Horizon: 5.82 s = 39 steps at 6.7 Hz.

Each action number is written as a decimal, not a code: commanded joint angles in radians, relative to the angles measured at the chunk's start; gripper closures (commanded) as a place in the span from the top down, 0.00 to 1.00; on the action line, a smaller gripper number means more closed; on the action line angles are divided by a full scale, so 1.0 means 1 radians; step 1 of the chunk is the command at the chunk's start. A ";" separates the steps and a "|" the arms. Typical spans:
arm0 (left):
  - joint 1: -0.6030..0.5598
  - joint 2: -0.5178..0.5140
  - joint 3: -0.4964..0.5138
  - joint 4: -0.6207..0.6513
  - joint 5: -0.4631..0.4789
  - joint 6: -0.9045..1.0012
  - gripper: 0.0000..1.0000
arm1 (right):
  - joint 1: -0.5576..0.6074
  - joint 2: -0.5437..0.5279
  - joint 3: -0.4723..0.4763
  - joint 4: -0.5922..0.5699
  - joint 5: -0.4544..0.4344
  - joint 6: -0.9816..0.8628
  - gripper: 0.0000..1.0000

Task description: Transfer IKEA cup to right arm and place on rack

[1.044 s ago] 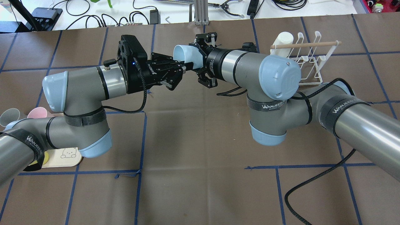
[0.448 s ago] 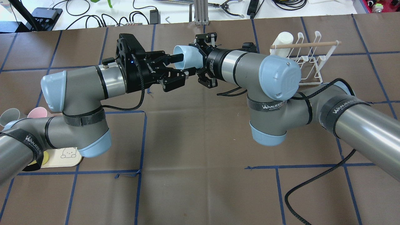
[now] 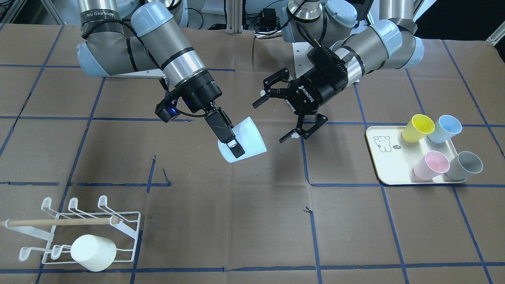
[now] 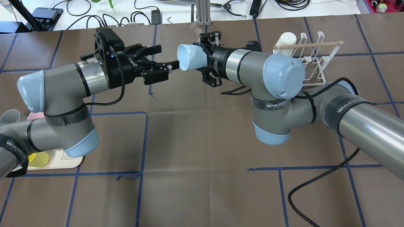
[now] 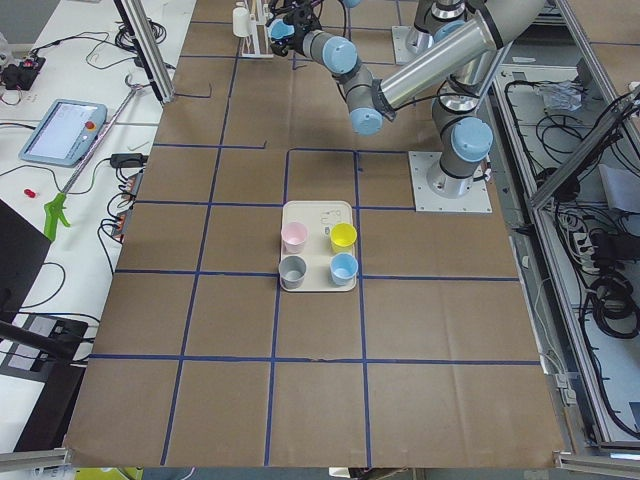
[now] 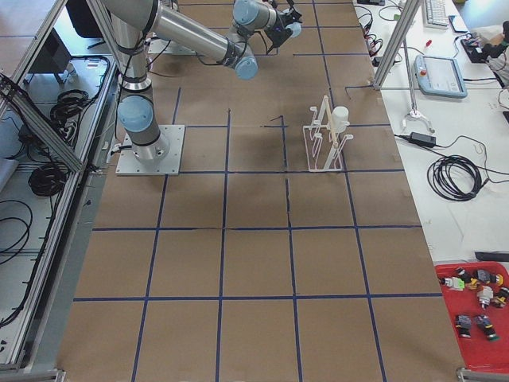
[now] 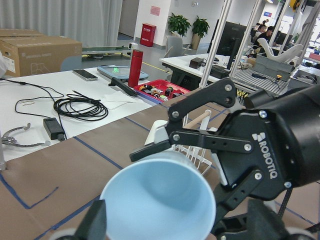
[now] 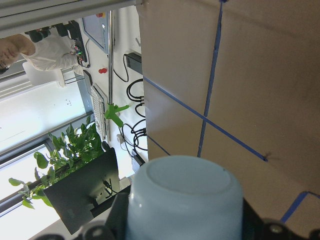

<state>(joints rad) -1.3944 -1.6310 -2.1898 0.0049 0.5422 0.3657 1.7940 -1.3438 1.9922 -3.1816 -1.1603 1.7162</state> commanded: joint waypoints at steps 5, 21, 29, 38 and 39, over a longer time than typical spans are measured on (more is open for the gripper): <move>0.003 0.085 0.133 -0.330 0.607 -0.255 1.00 | -0.322 0.003 -0.039 -0.021 -0.002 -0.784 0.19; -0.152 0.074 0.581 -1.551 1.021 -0.399 1.00 | -0.613 0.325 -0.156 -0.328 -0.078 -1.893 0.16; -0.153 0.073 0.581 -1.551 1.021 -0.404 1.00 | -0.594 0.341 -0.138 -0.365 -0.108 -1.886 0.16; -0.152 0.074 0.579 -1.551 1.021 -0.406 1.00 | -0.570 0.373 -0.139 -0.379 -0.108 -1.880 0.16; -0.152 0.074 0.581 -1.551 1.021 -0.407 1.00 | -0.570 0.370 -0.139 -0.374 -0.110 -1.891 0.57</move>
<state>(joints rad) -1.5463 -1.5570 -1.6102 -1.5463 1.5631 -0.0403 1.2247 -0.9744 1.8516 -3.5575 -1.2690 -0.1668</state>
